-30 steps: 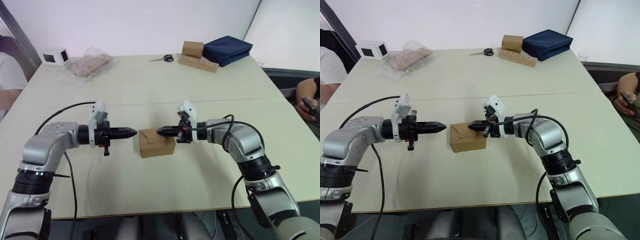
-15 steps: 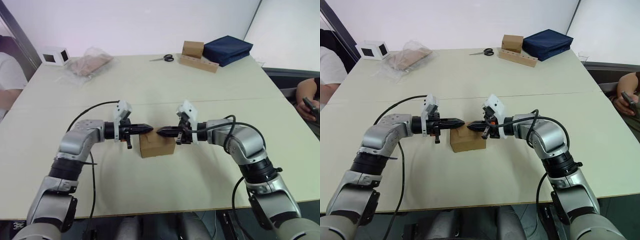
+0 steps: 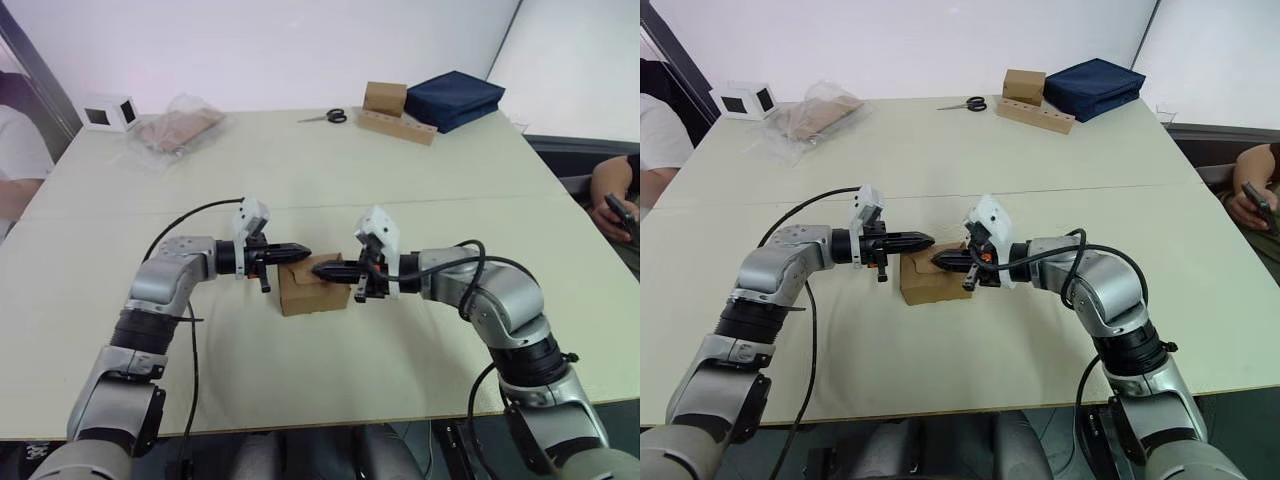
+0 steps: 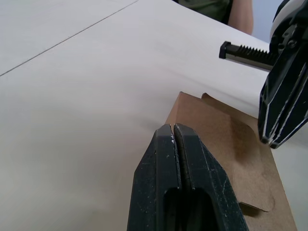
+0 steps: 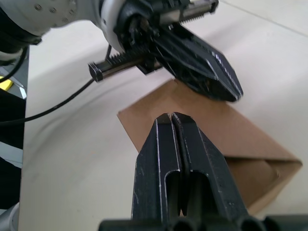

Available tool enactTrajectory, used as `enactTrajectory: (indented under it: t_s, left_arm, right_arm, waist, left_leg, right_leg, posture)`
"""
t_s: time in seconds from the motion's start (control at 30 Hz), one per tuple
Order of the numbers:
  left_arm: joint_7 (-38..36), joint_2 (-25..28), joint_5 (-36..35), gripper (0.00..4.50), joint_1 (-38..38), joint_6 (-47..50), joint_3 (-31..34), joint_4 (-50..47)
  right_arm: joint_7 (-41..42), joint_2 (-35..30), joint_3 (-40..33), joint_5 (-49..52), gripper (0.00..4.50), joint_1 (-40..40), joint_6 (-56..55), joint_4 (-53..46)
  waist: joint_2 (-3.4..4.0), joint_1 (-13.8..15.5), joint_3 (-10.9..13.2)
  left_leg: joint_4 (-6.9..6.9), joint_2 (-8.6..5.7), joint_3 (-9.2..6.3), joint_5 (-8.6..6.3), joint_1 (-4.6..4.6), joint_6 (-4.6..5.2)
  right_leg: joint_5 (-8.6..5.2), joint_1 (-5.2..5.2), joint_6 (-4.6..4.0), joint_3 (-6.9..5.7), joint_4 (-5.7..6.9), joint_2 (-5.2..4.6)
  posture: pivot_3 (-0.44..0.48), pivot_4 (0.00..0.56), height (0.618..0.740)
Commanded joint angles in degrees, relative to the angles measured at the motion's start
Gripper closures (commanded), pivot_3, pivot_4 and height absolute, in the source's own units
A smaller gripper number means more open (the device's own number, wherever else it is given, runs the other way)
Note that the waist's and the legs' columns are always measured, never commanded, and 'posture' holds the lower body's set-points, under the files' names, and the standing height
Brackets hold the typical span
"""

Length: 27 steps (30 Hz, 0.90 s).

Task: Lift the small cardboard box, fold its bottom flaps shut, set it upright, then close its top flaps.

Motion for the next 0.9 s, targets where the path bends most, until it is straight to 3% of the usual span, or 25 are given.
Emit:
enactTrajectory:
  t_s: [0.03, 0.53, 0.9]
  left_arm:
    - [-0.01, -0.41, -0.28, 4.48, -1.08, -0.04, 0.63, -1.28]
    - [-0.32, -1.81, 1.72, 4.48, -4.38, -2.79, 0.42, 4.99]
    - [-2.79, -2.2, 2.95, 4.48, -3.37, -3.89, -1.08, 3.58]
  right_arm:
    - [-0.82, -0.09, 0.36, -0.42, 4.5, 0.17, -1.09, -2.52]
    - [-0.84, -0.67, 2.49, -0.72, 4.5, 1.22, -0.86, -4.17]
    - [-2.58, -0.95, 4.09, -1.96, 4.5, 1.33, -0.22, -4.6]
  waist:
    - [0.0, 0.0, 0.0]
    - [0.0, 0.0, 0.0]
    - [0.0, 0.01, 0.0]
  left_leg:
    - [0.0, 0.0, 0.0, 0.0, 0.0, 0.0]
    - [0.0, 0.0, 0.0, 0.0, 0.0, 0.0]
    - [0.0, 0.0, 0.0, 0.0, 0.0, 0.0]
  right_leg:
    - [0.0, 0.0, 0.0, 0.0, 0.0, 0.0]
    - [0.0, 0.0, 0.0, 0.0, 0.0, 0.01]
    - [0.0, 0.0, 0.0, 0.0, -0.01, 0.01]
  posture:
    - [0.0, 0.15, 0.74]
    - [0.0, 0.15, 0.74]
    - [0.0, 0.15, 0.74]
